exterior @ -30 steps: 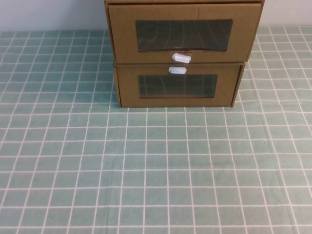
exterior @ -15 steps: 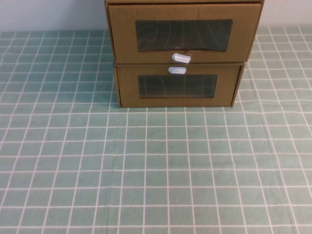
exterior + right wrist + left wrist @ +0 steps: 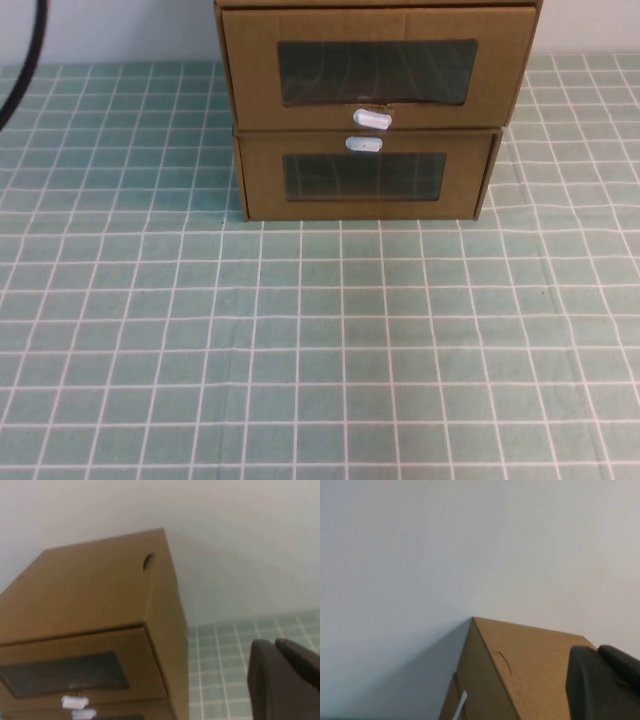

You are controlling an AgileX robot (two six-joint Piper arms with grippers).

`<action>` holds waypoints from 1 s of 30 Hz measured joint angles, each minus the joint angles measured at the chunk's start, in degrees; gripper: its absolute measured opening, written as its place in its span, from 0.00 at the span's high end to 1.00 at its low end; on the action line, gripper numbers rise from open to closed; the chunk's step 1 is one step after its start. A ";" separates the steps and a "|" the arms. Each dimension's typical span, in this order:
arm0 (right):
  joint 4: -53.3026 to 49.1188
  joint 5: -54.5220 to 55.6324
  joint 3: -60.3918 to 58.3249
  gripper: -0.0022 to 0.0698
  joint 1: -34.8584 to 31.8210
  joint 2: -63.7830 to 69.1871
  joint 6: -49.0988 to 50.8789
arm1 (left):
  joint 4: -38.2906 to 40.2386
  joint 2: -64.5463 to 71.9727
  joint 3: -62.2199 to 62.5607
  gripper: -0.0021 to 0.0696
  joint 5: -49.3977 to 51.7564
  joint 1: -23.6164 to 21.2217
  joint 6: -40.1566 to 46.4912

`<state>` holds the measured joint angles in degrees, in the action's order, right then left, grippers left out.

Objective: Open the shoe box
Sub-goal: 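Pull the top drawer of the cardboard box fully open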

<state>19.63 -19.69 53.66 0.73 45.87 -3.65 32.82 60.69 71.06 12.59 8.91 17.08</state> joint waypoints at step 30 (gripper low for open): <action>4.49 -33.41 14.72 0.99 27.48 28.54 -43.26 | 12.01 63.17 63.86 0.98 37.77 13.06 15.47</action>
<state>24.12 -53.11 68.37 28.21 74.41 -46.91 44.82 123.86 134.92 50.36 21.97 32.55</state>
